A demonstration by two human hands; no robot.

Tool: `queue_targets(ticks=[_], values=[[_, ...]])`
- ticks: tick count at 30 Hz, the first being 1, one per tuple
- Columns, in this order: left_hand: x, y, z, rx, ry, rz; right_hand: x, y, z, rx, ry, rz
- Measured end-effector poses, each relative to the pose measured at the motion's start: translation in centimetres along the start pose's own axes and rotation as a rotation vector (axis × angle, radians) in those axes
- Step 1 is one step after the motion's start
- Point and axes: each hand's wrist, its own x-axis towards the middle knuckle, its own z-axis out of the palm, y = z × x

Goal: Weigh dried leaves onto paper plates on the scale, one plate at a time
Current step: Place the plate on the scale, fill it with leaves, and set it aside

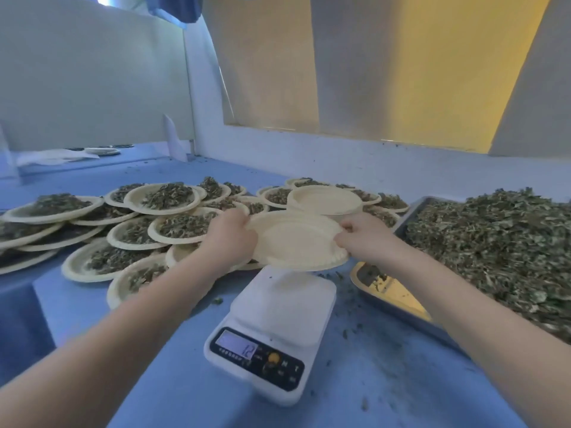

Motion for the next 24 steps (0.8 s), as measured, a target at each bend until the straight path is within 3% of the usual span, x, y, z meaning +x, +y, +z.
queue_targets(ticks=[7, 14, 20, 24], values=[[-4.1, -4.3, 2.9, -0.049, -0.006, -0.083, -2.9, 2.9, 5.8, -0.112, 0.0, 0.029], [-3.9, -5.3, 4.3, -0.048, -0.045, -0.096, -2.7, 3.4, 6.4, -0.168, 0.08, -0.001], [-4.4, -7.7, 4.3, -0.423, 0.07, -0.227, -3.3, 3.5, 6.5, 0.032, 0.199, 0.006], [-5.0, -9.0, 4.5, -0.738, 0.123, -0.329, -3.2, 3.6, 6.3, 0.072, 0.182, 0.026]])
